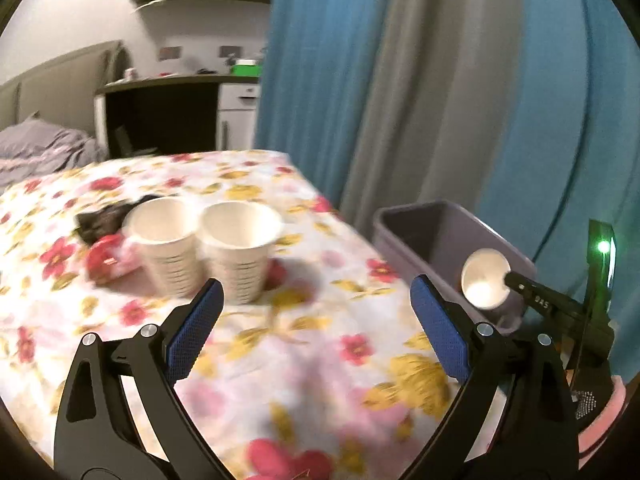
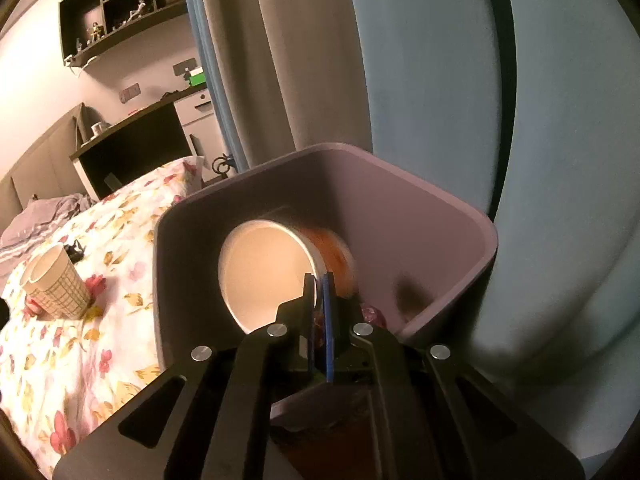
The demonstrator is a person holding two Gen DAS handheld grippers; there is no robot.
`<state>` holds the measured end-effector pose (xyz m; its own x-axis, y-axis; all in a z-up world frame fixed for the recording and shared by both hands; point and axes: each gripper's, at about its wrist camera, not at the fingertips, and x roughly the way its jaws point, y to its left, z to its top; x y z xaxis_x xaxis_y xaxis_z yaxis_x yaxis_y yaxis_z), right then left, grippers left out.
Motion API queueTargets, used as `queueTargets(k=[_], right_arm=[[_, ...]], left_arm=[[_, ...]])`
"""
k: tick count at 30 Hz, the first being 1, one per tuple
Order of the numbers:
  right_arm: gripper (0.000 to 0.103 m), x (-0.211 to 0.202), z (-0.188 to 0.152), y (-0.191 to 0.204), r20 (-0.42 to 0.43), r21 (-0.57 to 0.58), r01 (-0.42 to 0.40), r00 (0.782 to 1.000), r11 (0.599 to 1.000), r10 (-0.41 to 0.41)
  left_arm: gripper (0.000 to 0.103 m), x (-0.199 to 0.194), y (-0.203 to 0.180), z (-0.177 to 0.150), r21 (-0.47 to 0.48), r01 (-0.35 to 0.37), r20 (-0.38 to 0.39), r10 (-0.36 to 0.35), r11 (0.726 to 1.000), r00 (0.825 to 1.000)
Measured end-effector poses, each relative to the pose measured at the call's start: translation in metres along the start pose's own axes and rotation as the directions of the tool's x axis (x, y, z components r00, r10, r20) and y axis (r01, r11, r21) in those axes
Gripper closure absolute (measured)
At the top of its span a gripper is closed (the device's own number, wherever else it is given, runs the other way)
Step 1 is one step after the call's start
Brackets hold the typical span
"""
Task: Collect trash
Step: 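Open both tools to drop the black bag and cup into the bin, then move both open tools back toward the red wrapper and paper cups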
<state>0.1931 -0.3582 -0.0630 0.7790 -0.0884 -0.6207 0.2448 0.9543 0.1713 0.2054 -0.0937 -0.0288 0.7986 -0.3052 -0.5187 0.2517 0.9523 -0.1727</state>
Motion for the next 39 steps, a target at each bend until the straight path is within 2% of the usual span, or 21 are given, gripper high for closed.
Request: queueTargets(k=[2, 5, 8, 9, 10, 12, 20, 23, 26, 33, 35, 39], right_arm=[[0.092, 0.0, 0.0, 0.001, -0.003, -0.001, 0.003, 1.0, 1.0, -0.003], [0.082, -0.003, 0.001, 0.002, 0.003, -0.005, 0.008, 1.0, 1.0, -0.008], [0.081, -0.015, 0.002, 0.007, 0.02, 0.001, -0.008, 1.0, 1.0, 0.008], [0.076, -0.019, 0.002, 0.009, 0.028, -0.001, -0.016, 0.999, 1.0, 0.016], [0.073, -0.026, 0.001, 0.013, 0.039, -0.006, -0.028, 0.999, 1.0, 0.028], [0.06, -0.038, -0.001, 0.025, 0.064, -0.021, -0.057, 0.996, 0.998, 0.058], [0.044, -0.078, -0.013, 0.098, 0.104, -0.135, -0.217, 0.967, 0.967, 0.231], [0.041, -0.09, -0.019, 0.13, 0.104, -0.202, -0.271, 0.95, 0.941, 0.296], [0.04, -0.094, -0.025, 0.165, 0.09, -0.267, -0.313, 0.934, 0.911, 0.347], [0.04, -0.083, -0.038, 0.243, 0.03, -0.372, -0.389, 0.902, 0.843, 0.43], [0.04, -0.076, -0.041, 0.263, 0.006, -0.393, -0.406, 0.896, 0.825, 0.444], [0.04, -0.055, -0.044, 0.302, -0.028, -0.449, -0.397, 0.902, 0.801, 0.431]], left_arm=[[0.01, -0.009, 0.015, -0.001, -0.022, -0.023, 0.004, 0.024, 0.999, 1.0], [0.01, -0.023, 0.039, -0.002, -0.045, -0.068, 0.016, 0.069, 0.997, 0.998], [0.01, -0.032, 0.057, -0.004, -0.067, -0.105, 0.022, 0.106, 0.992, 0.994], [0.01, -0.036, 0.064, -0.005, -0.071, -0.124, 0.024, 0.126, 0.99, 0.992], [0.01, -0.041, 0.071, -0.007, -0.075, -0.14, 0.026, 0.142, 0.987, 0.99], [0.009, -0.046, 0.083, -0.009, -0.093, -0.173, 0.026, 0.177, 0.98, 0.984], [0.009, -0.072, 0.128, -0.017, -0.161, -0.312, 0.018, 0.319, 0.936, 0.948], [0.009, -0.079, 0.142, -0.016, -0.177, -0.355, 0.013, 0.363, 0.918, 0.932], [0.009, -0.089, 0.159, -0.016, -0.191, -0.407, 0.016, 0.418, 0.893, 0.908], [0.009, -0.104, 0.204, -0.013, -0.256, -0.498, -0.004, 0.515, 0.828, 0.857], [0.009, -0.103, 0.214, -0.011, -0.276, -0.511, -0.013, 0.528, 0.814, 0.849], [0.009, -0.097, 0.23, -0.012, -0.319, -0.489, -0.028, 0.507, 0.812, 0.861]])
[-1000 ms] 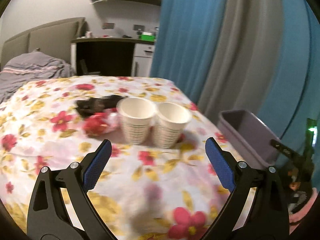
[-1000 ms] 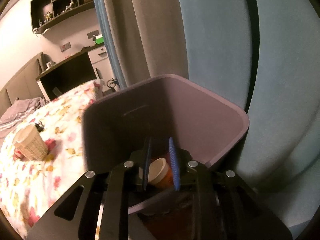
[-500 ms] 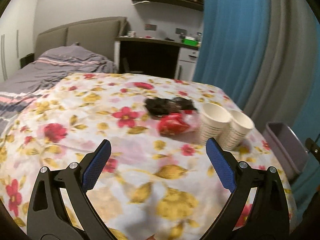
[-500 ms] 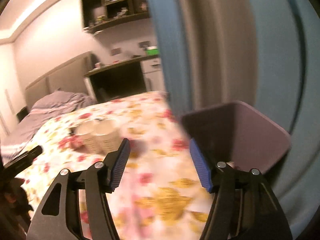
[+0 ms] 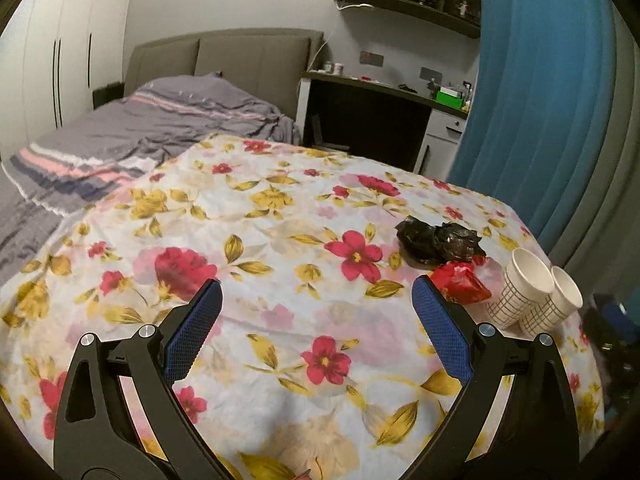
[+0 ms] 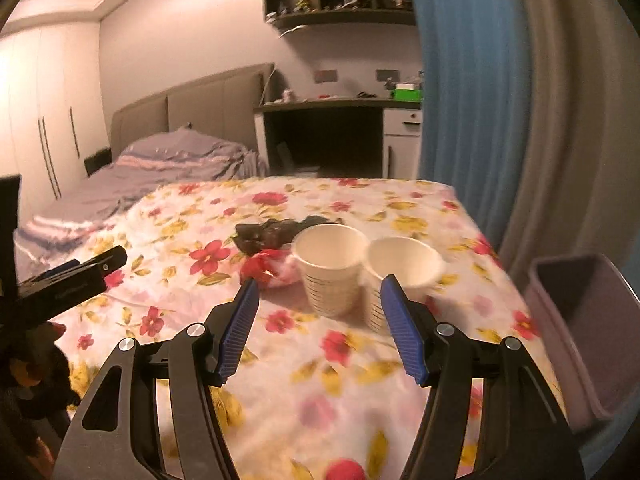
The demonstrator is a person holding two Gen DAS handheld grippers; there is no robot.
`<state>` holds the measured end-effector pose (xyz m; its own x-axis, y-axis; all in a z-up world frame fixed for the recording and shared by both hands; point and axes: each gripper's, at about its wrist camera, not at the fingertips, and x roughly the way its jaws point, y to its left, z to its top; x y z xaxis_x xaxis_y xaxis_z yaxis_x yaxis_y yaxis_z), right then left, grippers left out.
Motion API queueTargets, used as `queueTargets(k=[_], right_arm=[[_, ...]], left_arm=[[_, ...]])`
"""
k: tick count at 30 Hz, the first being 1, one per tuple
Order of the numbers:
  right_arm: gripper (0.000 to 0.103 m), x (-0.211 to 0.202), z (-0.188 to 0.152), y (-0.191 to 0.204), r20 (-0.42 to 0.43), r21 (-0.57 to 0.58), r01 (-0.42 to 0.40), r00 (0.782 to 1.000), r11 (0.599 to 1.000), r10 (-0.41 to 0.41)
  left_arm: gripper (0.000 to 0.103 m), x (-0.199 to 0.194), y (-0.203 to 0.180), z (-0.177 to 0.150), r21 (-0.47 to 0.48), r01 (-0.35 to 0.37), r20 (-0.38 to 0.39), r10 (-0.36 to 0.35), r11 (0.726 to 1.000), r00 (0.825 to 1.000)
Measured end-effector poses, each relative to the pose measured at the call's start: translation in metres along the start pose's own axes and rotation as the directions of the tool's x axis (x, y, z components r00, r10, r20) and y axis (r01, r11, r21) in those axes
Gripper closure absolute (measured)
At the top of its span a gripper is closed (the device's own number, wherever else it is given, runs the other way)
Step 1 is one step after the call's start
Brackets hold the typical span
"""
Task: Collect trash
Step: 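Move both open tools back toward the red wrapper and paper cups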
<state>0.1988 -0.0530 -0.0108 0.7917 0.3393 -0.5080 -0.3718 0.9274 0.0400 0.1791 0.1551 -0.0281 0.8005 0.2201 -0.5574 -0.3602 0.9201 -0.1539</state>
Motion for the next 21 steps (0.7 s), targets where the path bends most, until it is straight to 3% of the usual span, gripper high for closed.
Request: queueTargets(k=[13, 21], right_arm=[[0.054, 0.075, 0.007, 0.027, -0.095, -0.252, 0.121, 0.984, 0.96, -0.149], [0.078, 0.084, 0.001, 0.028, -0.117, -0.268, 0.116, 0.981, 0.956, -0.152]], left_arm=[[0.009, 0.025, 0.009, -0.01, -0.034, 0.03, -0.043, -0.032, 0.999, 0.999], [0.009, 0.028, 0.006, -0.013, -0.025, 0.041, -0.049, -0.042, 0.999, 0.998]])
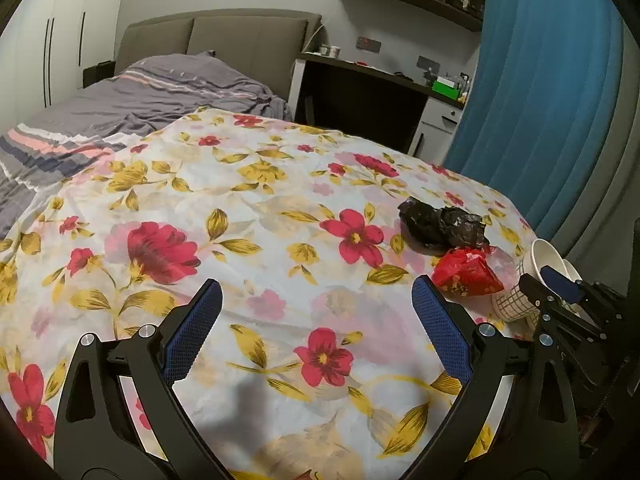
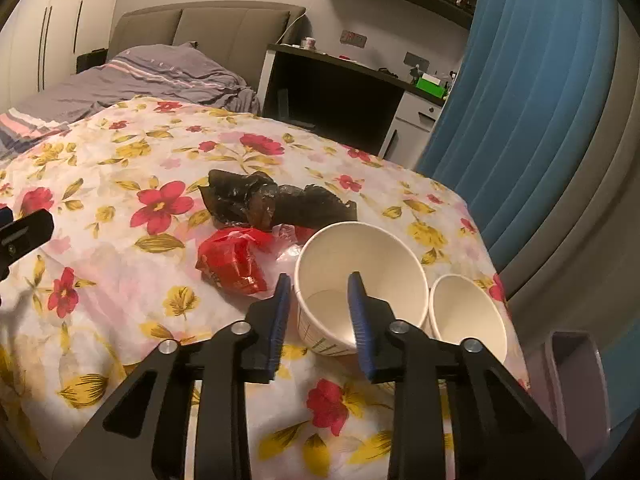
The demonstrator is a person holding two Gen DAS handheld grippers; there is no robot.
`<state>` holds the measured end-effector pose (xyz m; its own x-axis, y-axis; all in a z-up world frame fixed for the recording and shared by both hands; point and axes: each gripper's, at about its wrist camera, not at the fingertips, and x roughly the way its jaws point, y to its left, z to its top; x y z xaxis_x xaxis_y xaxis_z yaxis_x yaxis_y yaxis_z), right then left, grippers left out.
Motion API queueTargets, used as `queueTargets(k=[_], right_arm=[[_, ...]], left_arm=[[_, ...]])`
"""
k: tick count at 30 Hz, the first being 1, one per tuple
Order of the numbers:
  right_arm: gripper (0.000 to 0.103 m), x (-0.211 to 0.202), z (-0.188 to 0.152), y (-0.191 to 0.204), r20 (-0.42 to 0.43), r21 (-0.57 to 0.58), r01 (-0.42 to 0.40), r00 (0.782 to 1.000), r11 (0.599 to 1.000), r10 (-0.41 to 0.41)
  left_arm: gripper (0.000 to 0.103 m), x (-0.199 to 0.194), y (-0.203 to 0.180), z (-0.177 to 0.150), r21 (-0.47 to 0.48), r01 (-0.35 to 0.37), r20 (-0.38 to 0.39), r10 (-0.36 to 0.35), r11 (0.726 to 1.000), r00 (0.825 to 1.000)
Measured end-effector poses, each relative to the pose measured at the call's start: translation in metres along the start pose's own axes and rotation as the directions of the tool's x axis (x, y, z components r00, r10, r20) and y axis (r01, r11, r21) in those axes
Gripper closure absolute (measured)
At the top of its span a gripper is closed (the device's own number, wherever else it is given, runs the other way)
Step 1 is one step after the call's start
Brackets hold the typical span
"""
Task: Collect trash
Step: 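Move both open tools back toward the red wrapper and paper cups, then grasp the red wrapper with the left tool while the right tool grasps a white paper cup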
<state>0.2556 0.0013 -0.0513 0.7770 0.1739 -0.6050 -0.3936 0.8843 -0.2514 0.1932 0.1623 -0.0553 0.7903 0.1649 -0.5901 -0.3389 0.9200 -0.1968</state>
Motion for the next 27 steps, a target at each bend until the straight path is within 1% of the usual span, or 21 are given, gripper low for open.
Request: queueTargets(k=[1, 3, 5, 8, 14, 19, 24, 27], right_arm=[[0.081, -0.001, 0.0, 0.001, 0.005, 0.0, -0.006, 1.0, 1.0, 0.006], [0.092, -0.004, 0.001, 0.002, 0.015, -0.001, -0.023, 1.0, 1.0, 0.023], [0.096, -0.008, 0.0, 0.005, 0.027, -0.009, -0.034, 0.999, 0.999, 0.034], [0.097, -0.014, -0.001, 0.006, 0.051, -0.002, -0.045, 0.998, 0.999, 0.045], [0.097, -0.04, -0.002, -0.005, 0.126, 0.084, -0.108, 0.987, 0.991, 0.097], [0.097, -0.067, -0.008, -0.017, 0.195, 0.143, -0.153, 0.973, 0.978, 0.123], [0.097, -0.092, -0.016, -0.032, 0.246, 0.195, -0.198, 0.958, 0.961, 0.147], [0.097, -0.106, -0.024, -0.042, 0.269, 0.21, -0.205, 0.952, 0.956, 0.146]], left_arm=[[0.009, 0.0, 0.0, 0.0, 0.0, 0.0, 0.0, 0.0, 1.0, 1.0], [0.009, 0.0, -0.001, -0.001, 0.003, 0.001, -0.002, -0.001, 1.0, 1.0], [0.009, 0.0, -0.003, -0.001, 0.01, 0.003, -0.001, -0.003, 1.0, 1.0], [0.009, -0.002, -0.007, -0.001, 0.021, 0.009, 0.002, -0.009, 1.0, 1.0], [0.009, -0.003, -0.019, -0.003, 0.055, 0.041, 0.009, -0.042, 0.998, 0.999], [0.009, -0.003, -0.041, -0.004, 0.102, 0.106, 0.016, -0.108, 0.989, 0.994], [0.009, 0.01, -0.068, -0.007, 0.126, 0.173, -0.021, -0.172, 0.977, 0.985], [0.009, 0.021, -0.083, -0.008, 0.138, 0.199, -0.04, -0.195, 0.97, 0.98]])
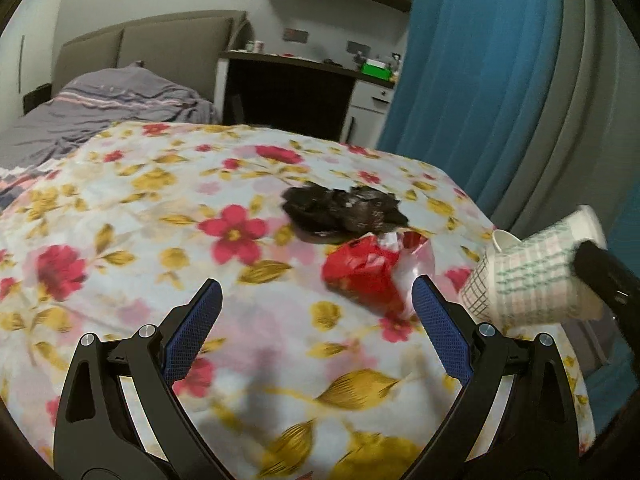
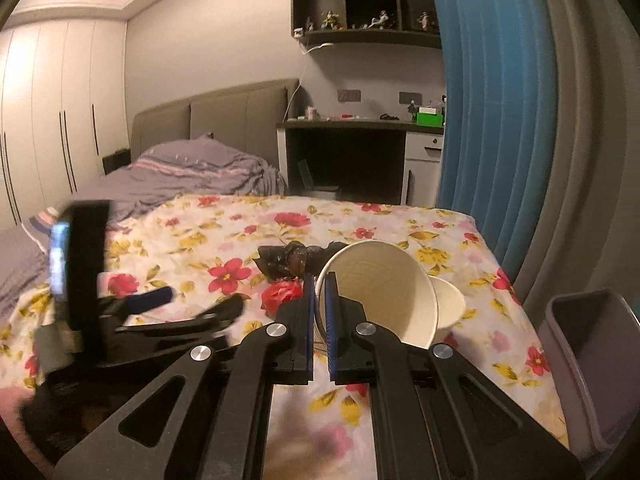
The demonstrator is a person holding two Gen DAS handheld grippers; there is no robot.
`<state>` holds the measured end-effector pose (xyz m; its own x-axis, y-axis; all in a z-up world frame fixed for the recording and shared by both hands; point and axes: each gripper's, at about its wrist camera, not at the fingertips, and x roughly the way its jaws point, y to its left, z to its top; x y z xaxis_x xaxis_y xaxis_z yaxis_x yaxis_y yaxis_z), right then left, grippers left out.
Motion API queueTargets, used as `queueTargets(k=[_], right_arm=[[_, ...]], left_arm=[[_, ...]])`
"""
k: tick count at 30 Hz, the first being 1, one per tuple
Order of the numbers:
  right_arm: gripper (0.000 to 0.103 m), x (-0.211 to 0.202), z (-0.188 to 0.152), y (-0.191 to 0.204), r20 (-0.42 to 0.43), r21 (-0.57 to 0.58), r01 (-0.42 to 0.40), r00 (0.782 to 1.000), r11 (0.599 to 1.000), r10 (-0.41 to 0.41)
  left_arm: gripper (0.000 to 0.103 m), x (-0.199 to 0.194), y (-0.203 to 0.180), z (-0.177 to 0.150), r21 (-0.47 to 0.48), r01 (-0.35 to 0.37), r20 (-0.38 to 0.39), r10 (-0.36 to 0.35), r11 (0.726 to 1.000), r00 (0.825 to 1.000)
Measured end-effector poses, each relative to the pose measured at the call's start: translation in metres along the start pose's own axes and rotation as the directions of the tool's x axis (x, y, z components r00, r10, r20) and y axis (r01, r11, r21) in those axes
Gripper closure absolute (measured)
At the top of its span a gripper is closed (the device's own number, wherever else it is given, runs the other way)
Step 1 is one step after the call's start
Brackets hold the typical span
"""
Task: Collect trash
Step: 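Grasp the red wrapper with the left tool while the right tool grasps a white paper cup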
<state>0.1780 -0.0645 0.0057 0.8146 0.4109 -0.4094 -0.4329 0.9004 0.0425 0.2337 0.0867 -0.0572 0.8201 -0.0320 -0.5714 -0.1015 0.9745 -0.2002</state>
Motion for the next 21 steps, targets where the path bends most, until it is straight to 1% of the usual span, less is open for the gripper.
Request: queueTargets(k=[5, 7, 10, 11, 13, 15, 16, 17, 19, 21], right_arm=[[0.097, -0.024, -0.004, -0.015, 0.021, 0.03, -0.011, 1.0, 0.999, 0.01], [0.097, -0.032, -0.007, -0.022, 0.022, 0.039, -0.004, 1.0, 0.999, 0.003], [0.097, -0.042, -0.012, -0.032, 0.023, 0.05, 0.005, 1.0, 0.999, -0.006], [0.097, -0.046, -0.013, -0.036, 0.023, 0.053, 0.008, 1.0, 0.999, -0.009], [0.097, -0.052, -0.017, -0.041, 0.021, 0.053, 0.02, 1.0, 0.998, -0.021], [0.097, -0.057, -0.02, -0.045, 0.018, 0.055, 0.029, 0.999, 0.998, -0.03], [0.097, -0.059, -0.021, -0.046, 0.016, 0.056, 0.032, 0.999, 0.998, -0.033], [0.097, -0.061, -0.022, -0.047, 0.016, 0.056, 0.037, 0.999, 0.998, -0.038], [0.097, -0.066, -0.025, -0.051, 0.015, 0.059, 0.043, 0.999, 0.997, -0.044], [0.097, -0.069, -0.027, -0.053, 0.013, 0.063, 0.048, 0.999, 0.997, -0.049]], left_arm=[[0.009, 0.028, -0.018, 0.005, 0.023, 0.026, -0.041, -0.025, 0.999, 0.999], [0.009, 0.038, -0.022, 0.008, 0.012, 0.054, -0.064, -0.053, 0.998, 0.997], [0.009, 0.053, -0.028, 0.011, 0.021, 0.048, -0.096, -0.046, 0.999, 0.994], [0.011, 0.057, -0.03, 0.012, 0.027, 0.047, -0.113, -0.044, 0.999, 0.993], [0.019, 0.067, -0.032, 0.011, 0.045, 0.042, -0.158, -0.034, 0.998, 0.987], [0.041, 0.077, -0.033, 0.01, 0.05, 0.057, -0.21, -0.045, 0.997, 0.977], [0.042, 0.08, -0.033, 0.009, 0.052, 0.06, -0.229, -0.046, 0.997, 0.972], [0.044, 0.08, -0.033, 0.009, 0.053, 0.062, -0.227, -0.048, 0.997, 0.973], [0.051, 0.078, -0.034, 0.008, 0.059, 0.074, -0.224, -0.059, 0.995, 0.973], [0.058, 0.074, -0.035, 0.006, 0.072, 0.073, -0.219, -0.056, 0.995, 0.974]])
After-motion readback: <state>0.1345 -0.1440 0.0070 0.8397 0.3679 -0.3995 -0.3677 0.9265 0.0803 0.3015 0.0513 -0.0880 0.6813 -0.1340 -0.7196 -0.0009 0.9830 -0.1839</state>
